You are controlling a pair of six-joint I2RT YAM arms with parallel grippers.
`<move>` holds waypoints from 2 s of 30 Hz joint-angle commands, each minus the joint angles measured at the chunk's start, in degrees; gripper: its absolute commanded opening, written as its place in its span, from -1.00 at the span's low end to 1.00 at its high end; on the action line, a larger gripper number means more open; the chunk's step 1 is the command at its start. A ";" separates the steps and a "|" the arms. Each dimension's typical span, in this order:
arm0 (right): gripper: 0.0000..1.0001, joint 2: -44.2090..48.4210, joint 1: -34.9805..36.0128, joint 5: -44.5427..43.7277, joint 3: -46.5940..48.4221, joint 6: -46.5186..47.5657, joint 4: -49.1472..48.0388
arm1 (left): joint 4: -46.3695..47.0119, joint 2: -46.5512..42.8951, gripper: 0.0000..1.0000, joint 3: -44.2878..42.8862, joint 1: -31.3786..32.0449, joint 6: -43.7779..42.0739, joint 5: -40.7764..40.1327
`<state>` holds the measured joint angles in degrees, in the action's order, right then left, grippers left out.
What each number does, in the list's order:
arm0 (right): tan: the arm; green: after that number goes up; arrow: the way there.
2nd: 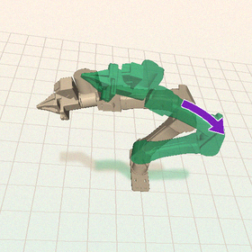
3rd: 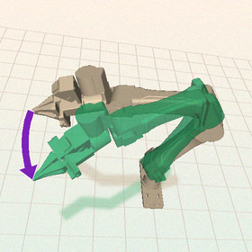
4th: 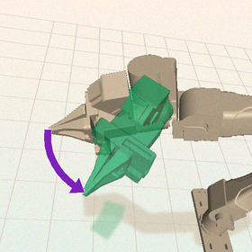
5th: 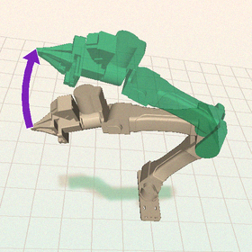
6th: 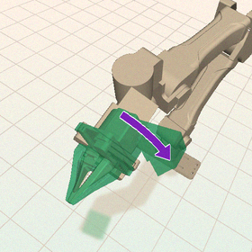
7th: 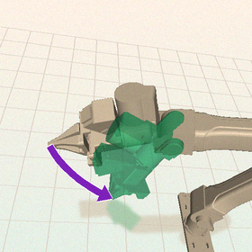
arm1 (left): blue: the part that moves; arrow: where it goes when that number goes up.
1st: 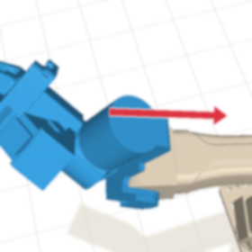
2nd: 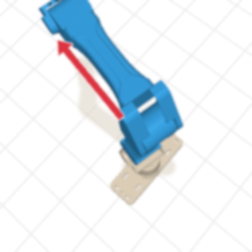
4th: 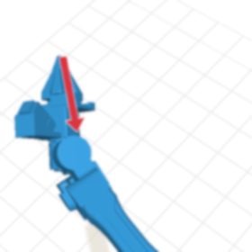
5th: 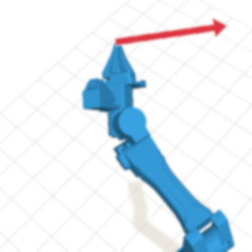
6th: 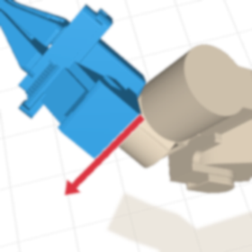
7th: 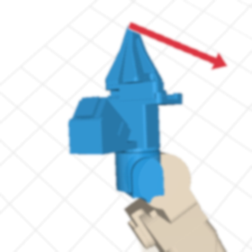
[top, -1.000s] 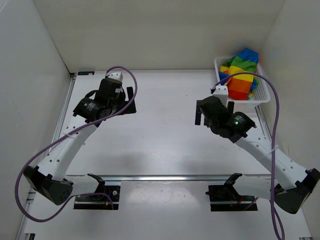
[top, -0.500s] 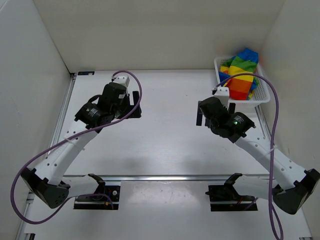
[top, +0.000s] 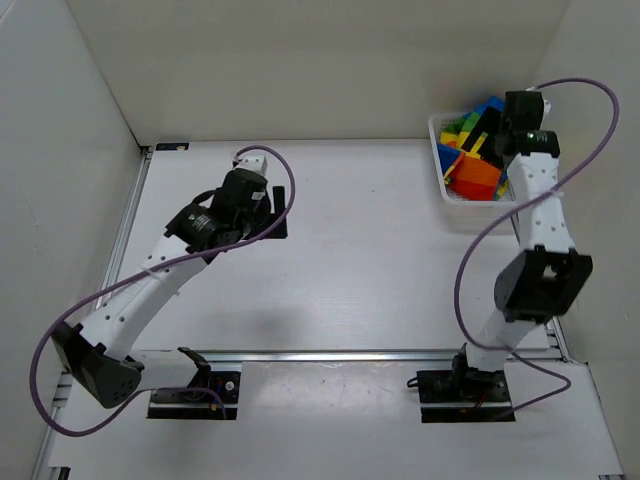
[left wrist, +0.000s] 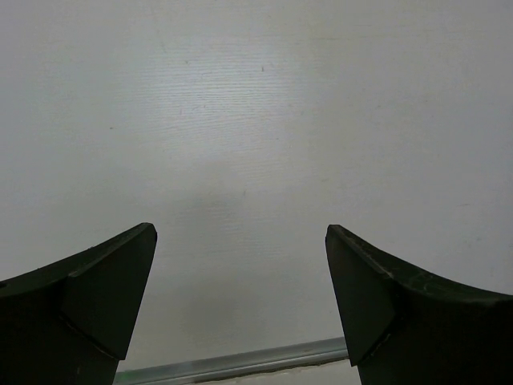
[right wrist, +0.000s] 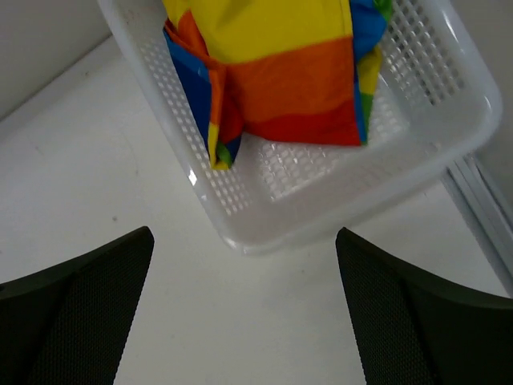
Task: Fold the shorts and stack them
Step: Grab the shorts from the pile, then move the shorts to the center of the board
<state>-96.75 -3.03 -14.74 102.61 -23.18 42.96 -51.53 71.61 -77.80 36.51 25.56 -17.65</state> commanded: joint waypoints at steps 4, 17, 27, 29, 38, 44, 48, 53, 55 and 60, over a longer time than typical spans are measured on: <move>0.98 -25.98 -4.53 12.46 21.90 0.86 1.95 | 0.20 4.93 0.98 -2.97 0.57 0.89 0.95; -0.74 -45.55 -6.64 13.96 38.73 -3.80 -2.08 | -0.33 12.06 0.98 -5.87 1.63 0.89 0.34; -1.00 -15.25 -5.50 12.36 28.35 0.93 -3.15 | -0.86 11.27 0.98 -5.18 2.25 5.28 0.61; -1.00 -9.28 -4.36 18.50 29.92 3.31 -2.45 | -3.30 11.27 0.98 -6.04 2.25 7.21 -0.97; -1.00 7.95 6.61 28.45 26.55 8.06 0.99 | -17.81 11.89 0.98 -13.61 -1.87 11.52 -10.64; -1.00 14.04 19.54 23.27 -0.85 4.03 -5.42 | -15.72 1.96 0.98 -13.00 -16.89 9.69 -1.53; 0.47 9.32 29.80 24.32 -8.92 2.68 -7.31 | -13.87 -1.56 0.98 -11.67 -22.36 7.23 3.67; 0.86 4.97 35.37 6.77 -3.35 4.20 2.32 | -15.53 1.42 0.98 -11.67 -22.37 4.32 7.45; 0.90 12.09 33.28 3.94 -7.92 2.97 -0.49 | -14.92 2.73 0.98 -9.83 -19.91 2.57 10.07; 0.59 26.33 24.31 7.16 -25.59 -1.96 -4.29 | -7.81 4.93 0.98 -3.77 -10.10 4.05 18.35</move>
<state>-78.32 25.74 -5.32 82.15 -22.13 40.64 -63.35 76.23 -83.68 20.53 29.89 -6.57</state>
